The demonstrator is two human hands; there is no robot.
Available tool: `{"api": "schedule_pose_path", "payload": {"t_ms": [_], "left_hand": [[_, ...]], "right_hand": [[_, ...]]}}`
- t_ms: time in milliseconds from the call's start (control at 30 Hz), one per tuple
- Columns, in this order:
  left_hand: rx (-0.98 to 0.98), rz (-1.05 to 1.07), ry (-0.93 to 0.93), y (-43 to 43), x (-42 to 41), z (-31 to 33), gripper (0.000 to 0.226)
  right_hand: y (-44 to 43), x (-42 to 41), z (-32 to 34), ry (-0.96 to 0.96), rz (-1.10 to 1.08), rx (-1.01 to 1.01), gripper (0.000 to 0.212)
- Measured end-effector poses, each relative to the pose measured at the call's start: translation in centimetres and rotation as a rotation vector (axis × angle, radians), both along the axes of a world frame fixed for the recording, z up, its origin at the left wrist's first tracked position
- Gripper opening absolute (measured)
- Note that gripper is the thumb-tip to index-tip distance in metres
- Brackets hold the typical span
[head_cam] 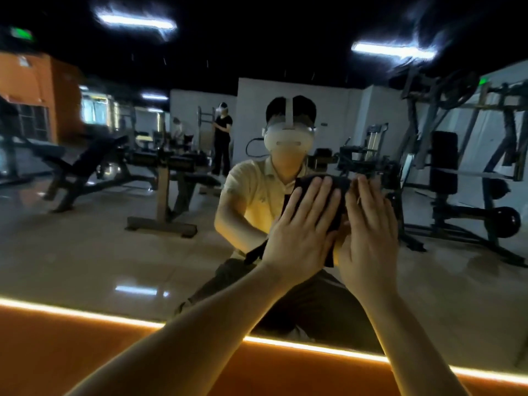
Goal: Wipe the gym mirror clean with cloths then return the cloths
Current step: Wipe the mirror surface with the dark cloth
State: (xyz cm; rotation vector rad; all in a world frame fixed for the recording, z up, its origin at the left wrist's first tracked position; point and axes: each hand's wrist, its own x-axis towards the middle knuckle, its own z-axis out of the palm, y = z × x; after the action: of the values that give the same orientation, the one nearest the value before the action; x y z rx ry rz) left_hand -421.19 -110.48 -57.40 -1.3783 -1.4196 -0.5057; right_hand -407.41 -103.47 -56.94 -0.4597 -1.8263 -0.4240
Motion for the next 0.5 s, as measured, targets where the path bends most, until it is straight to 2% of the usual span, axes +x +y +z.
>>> {"api": "schedule_pose_path", "payload": {"t_ms": [100, 267, 400, 500], "left_hand": [[0.016, 0.028, 0.065, -2.7, -4.3, -0.3, 0.065], [0.108, 0.104, -0.100, -10.2, -13.9, -4.0, 0.067], [0.168, 0.058, -0.239, -8.5, -12.3, -5.2, 0.069], [0.131, 0.011, -0.186, -5.5, -8.2, -6.4, 0.069]], "right_hand": [[0.3, 0.2, -0.5, 0.003, 0.052, 0.009, 0.059], [-0.7, -1.3, -1.2, 0.077, 0.035, -0.054, 0.062], [-1.0, -0.7, -1.0, 0.056, 0.047, -0.057, 0.062], [0.2, 1.6, -1.8, 0.090, 0.079, -0.033, 0.059]]}}
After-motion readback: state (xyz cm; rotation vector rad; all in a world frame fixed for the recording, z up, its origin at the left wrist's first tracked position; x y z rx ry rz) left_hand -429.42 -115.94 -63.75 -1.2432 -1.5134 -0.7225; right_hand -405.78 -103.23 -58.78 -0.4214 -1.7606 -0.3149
